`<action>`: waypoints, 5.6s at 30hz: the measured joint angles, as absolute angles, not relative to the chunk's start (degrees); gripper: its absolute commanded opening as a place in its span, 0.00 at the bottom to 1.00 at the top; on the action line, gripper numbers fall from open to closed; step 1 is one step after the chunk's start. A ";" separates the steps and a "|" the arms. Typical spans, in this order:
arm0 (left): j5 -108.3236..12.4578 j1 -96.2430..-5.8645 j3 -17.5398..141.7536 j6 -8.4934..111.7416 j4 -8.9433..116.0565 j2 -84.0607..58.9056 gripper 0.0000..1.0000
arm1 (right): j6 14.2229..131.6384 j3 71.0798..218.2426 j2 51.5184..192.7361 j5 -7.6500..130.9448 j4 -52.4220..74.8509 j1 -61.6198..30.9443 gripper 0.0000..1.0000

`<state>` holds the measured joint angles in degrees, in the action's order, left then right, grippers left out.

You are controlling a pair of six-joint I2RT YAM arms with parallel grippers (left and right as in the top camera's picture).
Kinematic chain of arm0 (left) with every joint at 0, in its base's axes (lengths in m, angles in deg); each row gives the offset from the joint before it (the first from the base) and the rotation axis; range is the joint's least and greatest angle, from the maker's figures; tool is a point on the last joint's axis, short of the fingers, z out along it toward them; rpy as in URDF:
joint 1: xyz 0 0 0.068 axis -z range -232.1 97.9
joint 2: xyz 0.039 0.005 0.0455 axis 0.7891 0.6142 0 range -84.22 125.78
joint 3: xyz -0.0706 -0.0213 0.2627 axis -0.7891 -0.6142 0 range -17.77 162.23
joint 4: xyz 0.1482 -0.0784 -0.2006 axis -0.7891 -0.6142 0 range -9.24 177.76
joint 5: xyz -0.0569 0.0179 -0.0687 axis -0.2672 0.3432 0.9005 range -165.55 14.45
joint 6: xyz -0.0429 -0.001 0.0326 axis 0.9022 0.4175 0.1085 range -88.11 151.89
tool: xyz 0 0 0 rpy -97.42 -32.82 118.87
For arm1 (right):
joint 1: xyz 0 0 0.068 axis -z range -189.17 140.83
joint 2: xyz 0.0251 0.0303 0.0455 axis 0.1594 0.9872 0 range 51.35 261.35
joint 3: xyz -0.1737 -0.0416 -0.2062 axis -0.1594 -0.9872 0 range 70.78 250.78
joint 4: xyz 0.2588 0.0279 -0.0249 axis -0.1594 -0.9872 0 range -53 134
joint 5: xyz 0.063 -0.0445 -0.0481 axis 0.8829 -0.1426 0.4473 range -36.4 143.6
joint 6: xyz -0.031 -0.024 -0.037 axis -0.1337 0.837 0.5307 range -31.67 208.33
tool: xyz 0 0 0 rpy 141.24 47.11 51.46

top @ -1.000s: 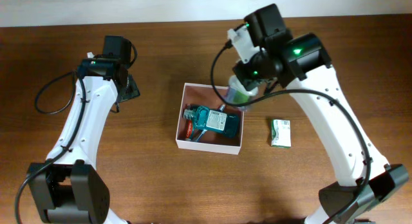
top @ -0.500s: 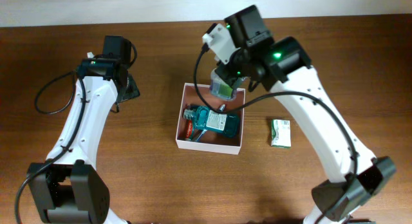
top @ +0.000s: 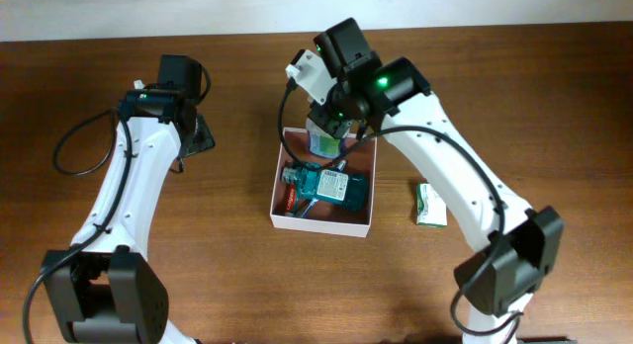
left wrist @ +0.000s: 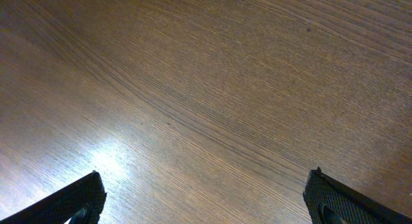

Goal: Pack container
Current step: 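Lift the soap bottle and carry it over the box, then lower the soap bottle upright into the box and open the right gripper, then move the right gripper to the green Dettol soap bar and grasp it, then lift the Dettol bar and carry it over the box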

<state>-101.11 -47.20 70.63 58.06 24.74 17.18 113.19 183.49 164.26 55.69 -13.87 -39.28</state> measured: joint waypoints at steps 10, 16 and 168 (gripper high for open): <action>-101.11 -47.20 70.63 58.06 24.74 17.18 0.99 | 113.58 183.49 167.62 56.54 -11.96 -39.39 0.09; -101.11 -47.20 70.63 58.08 24.74 17.18 0.99 | 114.02 183.49 168.26 56.76 -11.37 -39.54 0.09; -101.13 -47.20 70.63 58.08 24.76 17.18 0.99 | 76.17 158.57 161.37 54.60 -21.28 -14.12 0.21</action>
<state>-101.13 -47.20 70.63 58.08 24.76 17.18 76.17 158.57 161.37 54.60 -21.28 -14.12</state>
